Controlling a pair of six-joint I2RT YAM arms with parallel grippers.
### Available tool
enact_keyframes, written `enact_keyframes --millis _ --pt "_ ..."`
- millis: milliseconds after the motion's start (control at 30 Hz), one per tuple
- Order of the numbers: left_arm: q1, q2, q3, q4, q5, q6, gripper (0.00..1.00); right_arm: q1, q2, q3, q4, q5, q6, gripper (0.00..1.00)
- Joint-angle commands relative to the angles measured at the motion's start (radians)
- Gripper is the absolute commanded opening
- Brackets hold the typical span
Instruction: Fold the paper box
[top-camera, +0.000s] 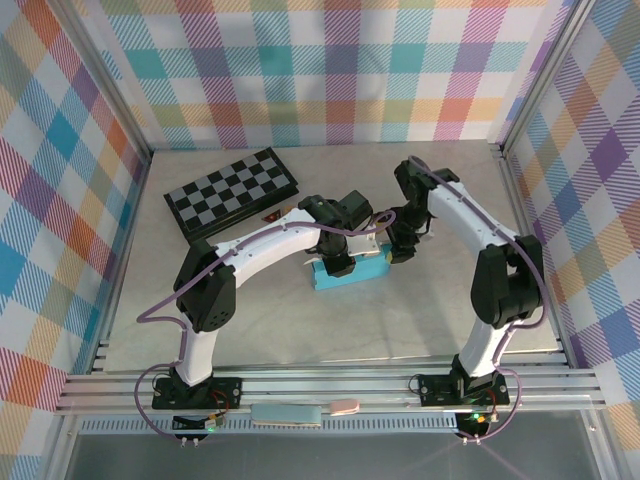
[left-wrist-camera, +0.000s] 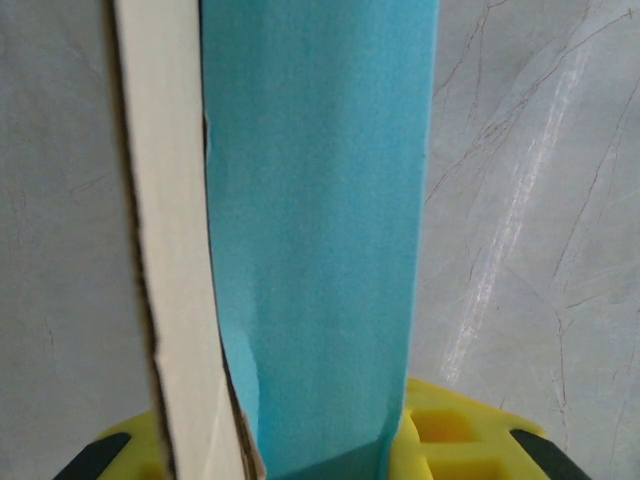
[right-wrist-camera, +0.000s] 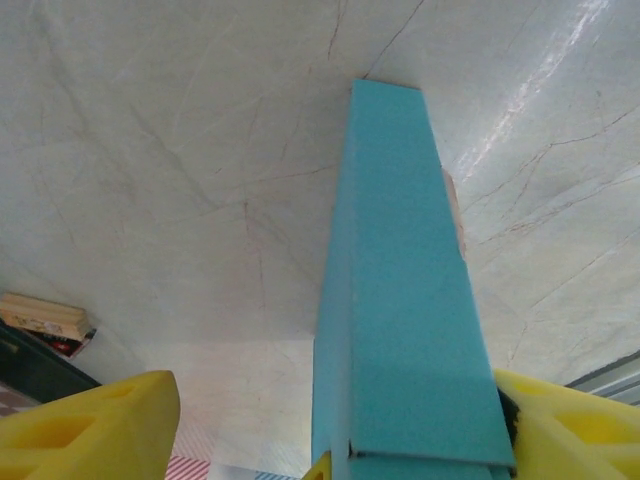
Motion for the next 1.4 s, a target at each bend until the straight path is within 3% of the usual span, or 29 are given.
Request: enact_keyframes --millis 0,367,633,1033,1233,1367 --pt "-0.009 0.03 -0.003 0.004 -0.02 0.004 0.25 0.009 0.026 0.014 -0.023 -0.005 0.007 0.7" --pt "-0.01 0.031 -0.012 0.026 -0.019 -0.014 0.25 0.028 0.045 -0.026 -0.015 0.015 -0.045 0.57" --pt "-0.008 0.039 -0.009 0.022 -0.013 -0.018 0.24 0.042 0.016 -0.039 -0.032 0.047 -0.058 0.64" --pt "0.003 0.035 -0.005 0.045 0.008 -0.037 0.25 0.067 0.063 -0.031 -0.013 0.093 -0.065 0.53" --pt "0.05 -0.005 -0.017 0.098 0.109 -0.134 0.32 0.085 0.052 -0.069 0.011 0.12 -0.047 0.42" --pt "0.08 -0.133 -0.123 0.258 0.176 -0.273 0.46 0.087 0.055 -0.063 0.015 0.13 -0.034 0.39"
